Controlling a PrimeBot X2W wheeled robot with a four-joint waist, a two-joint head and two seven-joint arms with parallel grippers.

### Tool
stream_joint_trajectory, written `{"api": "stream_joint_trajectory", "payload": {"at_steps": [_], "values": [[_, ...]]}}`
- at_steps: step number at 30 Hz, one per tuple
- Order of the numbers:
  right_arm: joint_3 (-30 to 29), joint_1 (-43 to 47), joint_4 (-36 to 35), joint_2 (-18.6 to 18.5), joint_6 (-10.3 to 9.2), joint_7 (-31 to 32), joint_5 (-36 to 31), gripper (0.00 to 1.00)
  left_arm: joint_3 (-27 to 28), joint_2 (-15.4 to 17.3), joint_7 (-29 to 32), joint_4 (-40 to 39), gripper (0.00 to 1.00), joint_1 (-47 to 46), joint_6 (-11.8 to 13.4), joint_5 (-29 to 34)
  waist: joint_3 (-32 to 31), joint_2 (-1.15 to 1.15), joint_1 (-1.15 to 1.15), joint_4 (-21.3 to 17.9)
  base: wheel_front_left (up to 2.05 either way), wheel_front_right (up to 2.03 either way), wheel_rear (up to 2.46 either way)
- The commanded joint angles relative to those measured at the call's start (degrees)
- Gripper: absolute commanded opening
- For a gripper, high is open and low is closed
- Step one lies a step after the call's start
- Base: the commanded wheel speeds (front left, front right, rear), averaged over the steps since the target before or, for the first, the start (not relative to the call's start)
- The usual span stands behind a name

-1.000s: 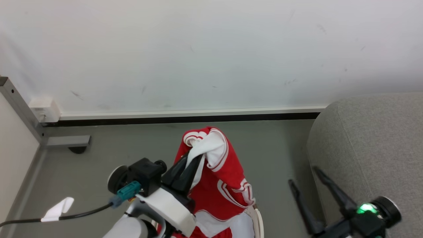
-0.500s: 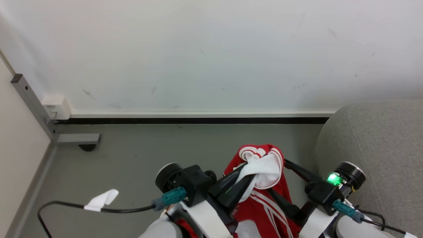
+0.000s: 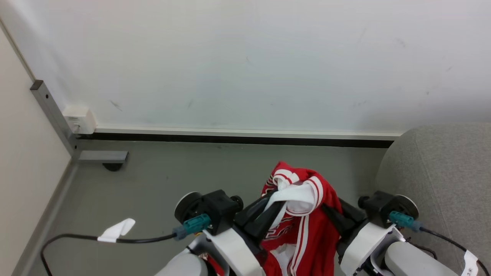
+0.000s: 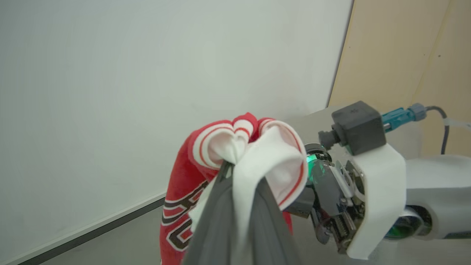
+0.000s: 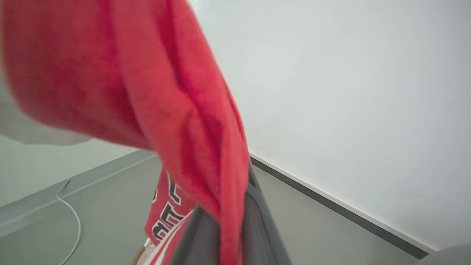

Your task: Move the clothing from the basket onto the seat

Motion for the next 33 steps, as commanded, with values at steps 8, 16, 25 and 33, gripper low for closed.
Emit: {"api": "stream_joint_trajectory", "payload": {"at_steps": [8, 16, 25, 33], "values": [[-10.22, 1.27, -1.46, -1.03, -0.12, 0.01, 5.37, 0.0, -0.22, 0.66, -2.86, 5.03, 1.0, 2.29, -0.06, 0.15, 1.39, 0.0, 0.0, -3.01, 0.0, 0.0, 0.0], [-16.76, 2.46, -4.48, -4.48, -0.12, 0.01, 5.56, 0.0, -2.57, -1.81, -5.45, 8.42, 1.0, 1.95, -0.9, 1.11, 4.55, 0.0, 0.0, -9.05, 0.0, 0.0, 0.0], [-23.44, 5.56, -9.36, -8.49, -0.12, 1.33, 4.89, 0.0, -4.05, -3.78, -7.61, 11.01, 1.0, -0.95, -1.59, 1.99, 8.19, 0.0, 0.0, -15.66, 0.0, 0.0, 0.0], [-28.65, 8.32, -14.88, -8.55, -0.12, 3.84, 3.18, 0.0, -4.67, -4.61, -7.95, 11.91, 1.0, -3.85, -1.92, 2.91, 11.36, 0.0, 0.0, -18.22, 0.0, 0.0, 0.0]]}}
